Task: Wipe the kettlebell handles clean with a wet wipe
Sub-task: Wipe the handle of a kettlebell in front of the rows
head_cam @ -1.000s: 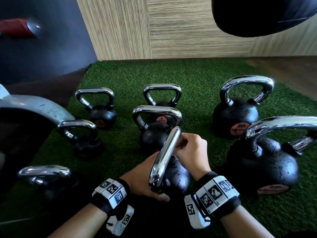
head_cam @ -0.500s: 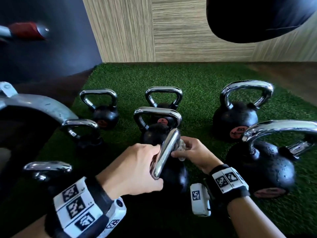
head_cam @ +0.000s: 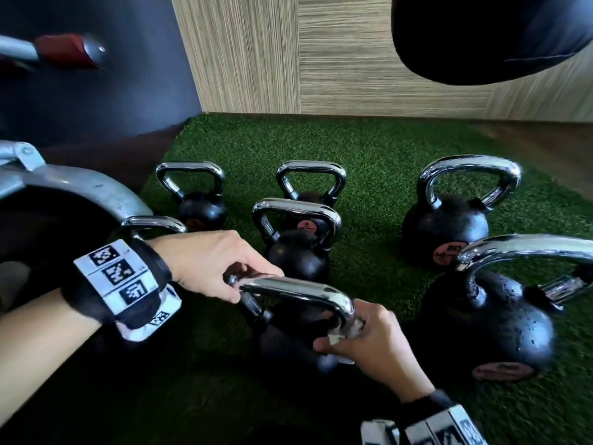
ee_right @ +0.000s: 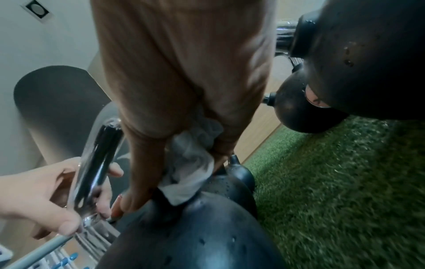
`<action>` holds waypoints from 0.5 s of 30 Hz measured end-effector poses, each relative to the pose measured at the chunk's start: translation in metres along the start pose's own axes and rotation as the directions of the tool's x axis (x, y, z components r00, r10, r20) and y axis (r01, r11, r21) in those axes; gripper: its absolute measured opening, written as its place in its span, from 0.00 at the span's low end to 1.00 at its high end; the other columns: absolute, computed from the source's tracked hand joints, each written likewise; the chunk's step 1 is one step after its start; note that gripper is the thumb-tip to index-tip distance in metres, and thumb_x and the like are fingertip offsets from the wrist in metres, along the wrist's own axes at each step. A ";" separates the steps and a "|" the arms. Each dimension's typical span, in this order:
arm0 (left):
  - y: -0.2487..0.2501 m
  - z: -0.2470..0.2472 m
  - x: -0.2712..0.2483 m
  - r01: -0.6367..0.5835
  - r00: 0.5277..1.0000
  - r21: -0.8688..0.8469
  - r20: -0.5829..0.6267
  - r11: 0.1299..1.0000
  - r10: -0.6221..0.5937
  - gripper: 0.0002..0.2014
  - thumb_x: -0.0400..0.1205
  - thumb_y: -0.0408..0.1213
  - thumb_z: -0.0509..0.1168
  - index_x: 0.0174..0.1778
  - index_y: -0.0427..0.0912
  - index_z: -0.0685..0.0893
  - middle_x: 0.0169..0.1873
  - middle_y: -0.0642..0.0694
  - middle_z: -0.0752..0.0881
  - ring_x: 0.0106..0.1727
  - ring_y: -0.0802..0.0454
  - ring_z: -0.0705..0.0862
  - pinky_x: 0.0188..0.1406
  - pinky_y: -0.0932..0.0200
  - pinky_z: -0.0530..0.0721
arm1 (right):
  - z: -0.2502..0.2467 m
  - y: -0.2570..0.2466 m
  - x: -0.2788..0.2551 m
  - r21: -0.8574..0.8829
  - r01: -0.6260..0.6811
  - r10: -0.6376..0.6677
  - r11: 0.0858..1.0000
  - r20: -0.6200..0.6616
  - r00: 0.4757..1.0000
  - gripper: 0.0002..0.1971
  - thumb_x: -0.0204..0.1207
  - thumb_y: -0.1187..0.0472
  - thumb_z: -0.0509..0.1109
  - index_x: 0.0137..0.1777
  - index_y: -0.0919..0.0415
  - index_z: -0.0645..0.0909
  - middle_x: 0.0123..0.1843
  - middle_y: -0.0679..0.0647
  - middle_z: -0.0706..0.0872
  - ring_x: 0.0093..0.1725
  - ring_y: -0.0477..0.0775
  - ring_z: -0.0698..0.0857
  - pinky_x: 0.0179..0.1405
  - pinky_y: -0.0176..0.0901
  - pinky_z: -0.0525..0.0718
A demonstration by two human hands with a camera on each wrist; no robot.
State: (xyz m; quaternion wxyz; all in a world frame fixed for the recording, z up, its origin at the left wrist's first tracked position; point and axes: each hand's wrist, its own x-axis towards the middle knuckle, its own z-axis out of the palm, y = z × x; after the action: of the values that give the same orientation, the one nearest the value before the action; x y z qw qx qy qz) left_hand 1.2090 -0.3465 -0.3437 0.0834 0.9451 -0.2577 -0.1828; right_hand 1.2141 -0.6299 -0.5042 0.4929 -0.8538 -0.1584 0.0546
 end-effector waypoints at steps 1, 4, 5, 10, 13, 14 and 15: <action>0.001 0.003 -0.001 0.014 1.000 0.022 -0.020 1.000 -0.014 0.39 0.74 0.39 0.74 0.74 0.84 0.71 0.34 0.56 0.87 0.31 0.52 0.82 0.38 0.49 0.86 | 0.000 -0.001 -0.003 0.003 0.001 -0.001 1.000 -0.014 1.000 0.23 0.48 0.45 0.92 0.41 0.53 0.91 0.36 0.49 0.90 0.33 0.41 0.85 0.33 0.34 0.81; 0.012 0.012 -0.006 0.029 0.995 0.033 -0.099 0.999 -0.026 0.39 0.76 0.40 0.74 0.74 0.84 0.71 0.34 0.58 0.85 0.31 0.52 0.80 0.35 0.55 0.84 | -0.004 0.005 -0.005 0.032 -0.024 0.025 0.999 -0.027 0.999 0.21 0.51 0.47 0.92 0.41 0.53 0.91 0.37 0.52 0.91 0.37 0.50 0.88 0.39 0.44 0.85; 0.015 0.014 -0.008 0.031 0.993 0.025 -0.117 0.999 -0.028 0.38 0.77 0.39 0.74 0.74 0.83 0.71 0.34 0.58 0.85 0.31 0.51 0.78 0.34 0.57 0.82 | -0.005 0.007 -0.005 0.037 -0.023 0.024 0.999 -0.022 0.999 0.21 0.50 0.46 0.92 0.41 0.52 0.91 0.37 0.52 0.92 0.38 0.52 0.89 0.40 0.47 0.86; 0.020 0.018 -0.013 0.089 0.985 -0.001 -0.146 0.996 -0.088 0.35 0.77 0.38 0.74 0.73 0.80 0.76 0.33 0.55 0.85 0.27 0.54 0.73 0.28 0.65 0.75 | -0.006 0.004 -0.003 0.061 0.004 -0.003 0.998 -0.014 1.000 0.19 0.51 0.48 0.92 0.42 0.44 0.92 0.36 0.48 0.92 0.36 0.47 0.89 0.37 0.45 0.88; 0.023 0.018 -0.015 0.096 0.987 -0.016 -0.130 0.995 -0.098 0.37 0.76 0.39 0.75 0.73 0.82 0.74 0.33 0.54 0.84 0.30 0.50 0.76 0.31 0.58 0.79 | -0.010 0.000 0.004 0.036 0.010 -0.010 0.999 0.007 1.000 0.17 0.53 0.51 0.92 0.42 0.41 0.93 0.33 0.41 0.91 0.31 0.36 0.85 0.33 0.29 0.80; 0.023 0.017 -0.015 0.092 0.987 -0.018 -0.128 0.996 -0.094 0.37 0.76 0.39 0.75 0.73 0.83 0.73 0.34 0.54 0.85 0.32 0.49 0.78 0.33 0.55 0.81 | -0.011 0.000 0.006 0.014 0.000 0.000 1.000 0.009 1.000 0.18 0.53 0.50 0.92 0.42 0.41 0.93 0.33 0.40 0.91 0.31 0.35 0.85 0.33 0.28 0.79; 0.023 0.017 -0.014 0.089 0.988 -0.017 -0.128 0.996 -0.091 0.38 0.76 0.39 0.76 0.73 0.83 0.73 0.34 0.54 0.85 0.32 0.48 0.78 0.35 0.53 0.82 | -0.012 -0.001 0.007 -0.007 -0.010 0.010 1.000 0.009 1.000 0.18 0.52 0.48 0.92 0.42 0.41 0.92 0.33 0.40 0.91 0.32 0.35 0.85 0.33 0.28 0.79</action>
State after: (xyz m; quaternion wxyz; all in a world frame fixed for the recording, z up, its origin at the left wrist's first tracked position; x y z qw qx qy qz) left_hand 1.1807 -0.3594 -0.3491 0.0969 0.9651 -0.2078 -0.1268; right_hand 1.2230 -0.6369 -0.4967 0.4889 -0.8560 -0.1568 0.0605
